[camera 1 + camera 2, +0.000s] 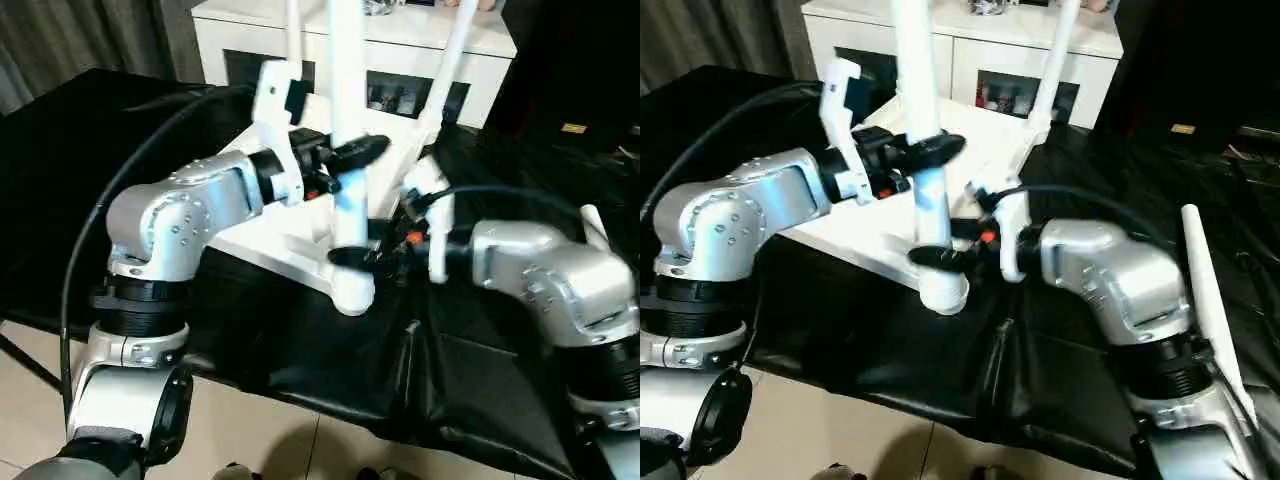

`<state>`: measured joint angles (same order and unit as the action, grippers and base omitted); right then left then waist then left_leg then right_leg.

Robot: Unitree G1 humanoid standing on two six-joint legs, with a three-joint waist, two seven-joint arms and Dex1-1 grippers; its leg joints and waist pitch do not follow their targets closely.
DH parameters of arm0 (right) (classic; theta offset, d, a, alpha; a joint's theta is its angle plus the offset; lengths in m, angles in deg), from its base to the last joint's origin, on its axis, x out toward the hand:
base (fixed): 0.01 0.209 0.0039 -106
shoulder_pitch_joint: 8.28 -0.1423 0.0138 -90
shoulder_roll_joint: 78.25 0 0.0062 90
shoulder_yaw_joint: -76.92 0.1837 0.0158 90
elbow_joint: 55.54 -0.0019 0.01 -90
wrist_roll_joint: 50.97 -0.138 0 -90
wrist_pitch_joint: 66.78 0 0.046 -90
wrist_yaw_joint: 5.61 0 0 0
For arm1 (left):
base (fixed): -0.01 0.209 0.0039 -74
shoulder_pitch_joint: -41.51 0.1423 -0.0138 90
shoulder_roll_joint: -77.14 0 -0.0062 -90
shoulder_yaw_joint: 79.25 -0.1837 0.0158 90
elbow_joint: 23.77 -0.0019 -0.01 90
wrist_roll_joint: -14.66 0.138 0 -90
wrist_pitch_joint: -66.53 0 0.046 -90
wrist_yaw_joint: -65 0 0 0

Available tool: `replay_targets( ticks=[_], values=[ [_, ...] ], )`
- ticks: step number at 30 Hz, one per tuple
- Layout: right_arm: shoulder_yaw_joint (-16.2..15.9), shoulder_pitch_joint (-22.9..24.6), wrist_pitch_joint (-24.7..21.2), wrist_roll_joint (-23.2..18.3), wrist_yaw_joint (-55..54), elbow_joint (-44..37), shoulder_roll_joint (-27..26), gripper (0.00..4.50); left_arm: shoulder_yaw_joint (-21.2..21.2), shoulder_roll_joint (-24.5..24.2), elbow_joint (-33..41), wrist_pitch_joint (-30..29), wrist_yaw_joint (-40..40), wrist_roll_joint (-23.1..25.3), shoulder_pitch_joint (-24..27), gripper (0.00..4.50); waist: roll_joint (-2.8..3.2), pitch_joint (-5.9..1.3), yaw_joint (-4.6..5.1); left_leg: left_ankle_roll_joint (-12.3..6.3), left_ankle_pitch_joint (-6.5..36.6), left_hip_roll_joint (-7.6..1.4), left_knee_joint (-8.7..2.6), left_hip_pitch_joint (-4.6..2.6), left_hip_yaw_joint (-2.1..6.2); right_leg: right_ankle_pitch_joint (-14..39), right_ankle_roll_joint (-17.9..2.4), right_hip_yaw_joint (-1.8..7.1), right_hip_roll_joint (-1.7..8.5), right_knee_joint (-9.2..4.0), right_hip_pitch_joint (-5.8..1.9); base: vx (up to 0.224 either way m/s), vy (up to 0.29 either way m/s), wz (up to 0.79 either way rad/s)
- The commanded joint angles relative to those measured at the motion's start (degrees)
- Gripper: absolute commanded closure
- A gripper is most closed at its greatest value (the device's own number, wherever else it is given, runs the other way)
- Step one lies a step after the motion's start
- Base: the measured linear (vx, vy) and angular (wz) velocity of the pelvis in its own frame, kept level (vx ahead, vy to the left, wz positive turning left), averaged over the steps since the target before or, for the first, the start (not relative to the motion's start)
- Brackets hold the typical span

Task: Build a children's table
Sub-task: Pick table leg

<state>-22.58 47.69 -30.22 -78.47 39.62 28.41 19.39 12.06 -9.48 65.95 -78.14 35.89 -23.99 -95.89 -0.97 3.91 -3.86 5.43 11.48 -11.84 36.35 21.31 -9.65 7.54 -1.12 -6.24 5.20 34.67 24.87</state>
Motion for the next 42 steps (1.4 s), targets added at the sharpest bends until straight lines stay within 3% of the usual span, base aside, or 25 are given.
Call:
replay_targets(
  ticks=[1,3,4,15,23,25,26,29,32,38,39,41,42],
  values=[
    [0.4,0.0,0.1,-0.4,-0.5,0.4,0.0,1.42,-0.8,-0.2,1.9,0.5,-1.2,-0.7,-1.2,2.7,-0.44,-5.03,-0.2,-0.87,7.3,-0.38,-4.11,0.01,-0.03,23.9,-3.8,2.18,2.32,-4.65,-4.2,0.0,0.0,0.0],
    [0.7,-0.1,-0.2,-0.8,-0.4,1.1,-0.4,1.42,-1.0,-0.3,1.9,1.0,-1.9,-0.4,-1.2,2.7,-0.48,-4.98,-0.15,-0.89,7.2,-0.41,-4.12,0.06,-0.04,23.2,-4.2,2.21,2.29,-4.53,-4.22,0.0,0.0,0.0],
    [0.7,0.0,-0.1,-0.8,-0.3,1.3,-0.4,1.7,-1.0,-0.2,1.9,1.1,-2.0,-0.4,-1.2,2.7,-0.47,-5.02,-0.17,-0.93,7.1,-0.37,-4.11,0.05,-0.06,22.9,-4.3,2.23,2.29,-4.51,-4.24,0.0,0.0,0.0],
    [0.6,0.6,-0.2,-0.8,0.0,1.5,-0.7,2.56,-1.2,-0.2,2.4,1.4,-3.6,-0.2,-1.2,2.7,-0.5,-5.05,-0.21,-0.91,6.6,-0.4,-4.12,0.07,-0.1,21.7,-4.9,2.37,2.34,-4.3,-4.37,0.0,0.0,0.0],
    [0.0,1.1,-0.2,-0.8,0.3,1.3,-0.6,2.64,-1.3,-0.2,2.5,2.0,-3.8,0.3,-1.2,2.7,-0.47,-4.96,-0.21,-0.8,7.2,-0.3,-4.1,0.08,-0.11,23.7,-4.0,2.27,2.29,-4.64,-4.3,0.0,0.0,0.0],
    [0.2,1.2,-0.1,-0.7,0.1,1.3,-0.7,2.64,-2.0,-0.5,2.3,2.1,-2.6,1.9,-1.3,2.0,-0.44,-4.94,-0.18,-0.76,7.4,-0.39,-4.16,0.02,-0.06,24.0,-3.8,2.24,2.3,-4.68,-4.22,0.0,0.0,0.0],
    [0.8,1.3,0.0,-0.8,-0.6,1.1,-1.2,2.64,-1.1,-0.2,2.1,0.0,-2.3,0.4,-1.0,2.0,-0.2,-4.96,-0.18,-0.69,7.5,-0.34,-4.11,0.01,-0.08,23.8,-3.9,2.24,2.3,-4.69,-4.23,0.0,0.0,0.0],
    [1.4,1.5,0.2,-0.8,-1.3,1.0,-1.6,2.64,-0.6,-0.3,2.4,-1.1,-2.2,-0.4,-0.5,1.73,-0.33,-5.0,-0.17,-0.6,7.2,-0.31,-4.11,0.06,-0.08,23.2,-4.2,2.24,2.29,-4.59,-4.28,0.0,0.0,0.0],
    [3.3,2.1,0.4,-1.1,-3.2,0.4,-2.5,2.64,-0.4,-0.7,3.1,-1.8,-3.4,-1.6,0.4,1.49,-0.24,-5.03,-0.18,-0.55,7.2,-0.43,-4.19,0.03,-0.01,22.5,-4.7,2.25,2.34,-4.44,-4.29,0.0,0.0,0.0],
    [11.3,3.0,-0.2,-2.3,-7.8,-2.0,-1.6,2.64,2.0,-0.3,3.6,-2.9,-2.2,-3.2,0.9,1.02,0.0,-5.01,-0.42,-0.32,7.1,-0.31,-4.19,-0.15,-0.15,21.4,-5.1,2.32,2.18,-4.41,-4.26,0.0,0.0,0.0],
    [12.3,2.8,-0.1,-2.4,-8.3,-1.8,-1.5,2.64,1.8,-0.4,3.8,-2.6,-2.2,-3.0,1.0,0.73,0.2,-5.04,-0.55,-0.23,7.0,-0.35,-4.24,-0.17,-0.07,21.2,-5.1,2.31,2.2,-4.3,-4.33,0.0,0.0,0.0],
    [14.3,2.5,0.7,-1.8,-9.9,-1.3,-1.2,2.64,1.7,-0.2,3.9,-1.2,-1.0,-1.5,1.3,0.64,0.0,-5.01,-0.54,-0.35,7.2,-0.25,-4.2,-0.17,-0.16,21.4,-4.8,2.28,2.11,-4.44,-4.26,0.0,0.0,0.0],
    [15.0,2.5,1.1,-1.1,-11.0,-1.1,-1.1,2.64,1.6,-0.2,3.9,0.1,-0.2,-0.2,1.7,0.6,0.22,-5.06,-0.54,-0.3,7.3,-0.15,-4.19,-0.12,-0.12,21.3,-4.6,2.19,2.01,-4.6,-4.36,0.0,0.0,0.0]
  ],
)
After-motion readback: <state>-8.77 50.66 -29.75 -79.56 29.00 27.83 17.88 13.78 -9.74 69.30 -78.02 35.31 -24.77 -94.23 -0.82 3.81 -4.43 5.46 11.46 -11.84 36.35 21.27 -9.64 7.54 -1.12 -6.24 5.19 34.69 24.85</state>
